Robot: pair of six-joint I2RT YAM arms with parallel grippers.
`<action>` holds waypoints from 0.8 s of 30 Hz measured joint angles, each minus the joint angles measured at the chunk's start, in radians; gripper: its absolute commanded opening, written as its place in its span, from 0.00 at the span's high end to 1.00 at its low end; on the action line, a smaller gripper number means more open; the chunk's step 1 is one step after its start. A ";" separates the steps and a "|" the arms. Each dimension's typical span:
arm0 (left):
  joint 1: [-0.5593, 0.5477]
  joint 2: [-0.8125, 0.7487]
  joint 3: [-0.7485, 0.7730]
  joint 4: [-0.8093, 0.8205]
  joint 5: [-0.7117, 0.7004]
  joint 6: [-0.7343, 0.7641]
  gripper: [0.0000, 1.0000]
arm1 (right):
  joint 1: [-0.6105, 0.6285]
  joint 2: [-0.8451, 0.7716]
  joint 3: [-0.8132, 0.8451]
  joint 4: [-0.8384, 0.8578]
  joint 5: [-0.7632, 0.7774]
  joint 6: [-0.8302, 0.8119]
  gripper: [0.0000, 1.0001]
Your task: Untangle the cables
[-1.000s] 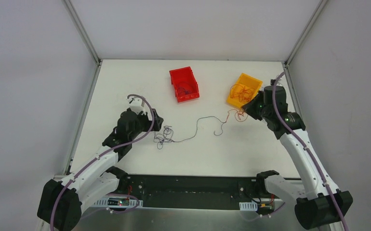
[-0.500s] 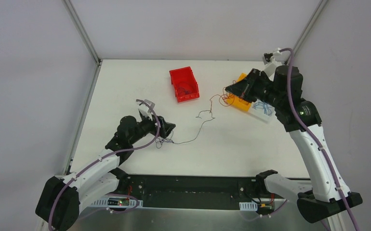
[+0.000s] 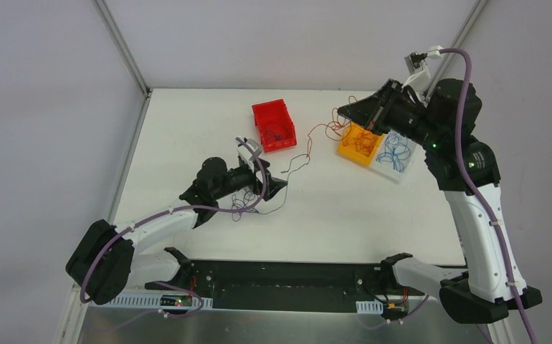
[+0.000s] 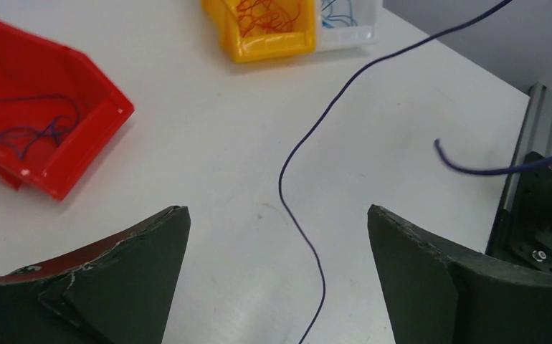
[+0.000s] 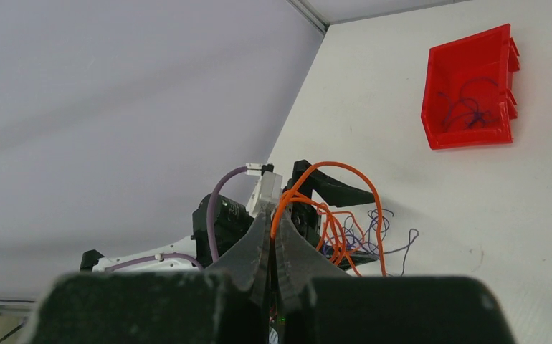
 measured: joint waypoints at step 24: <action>-0.053 0.468 0.249 0.169 0.203 -0.069 1.00 | 0.000 0.040 0.076 -0.008 0.066 0.023 1.00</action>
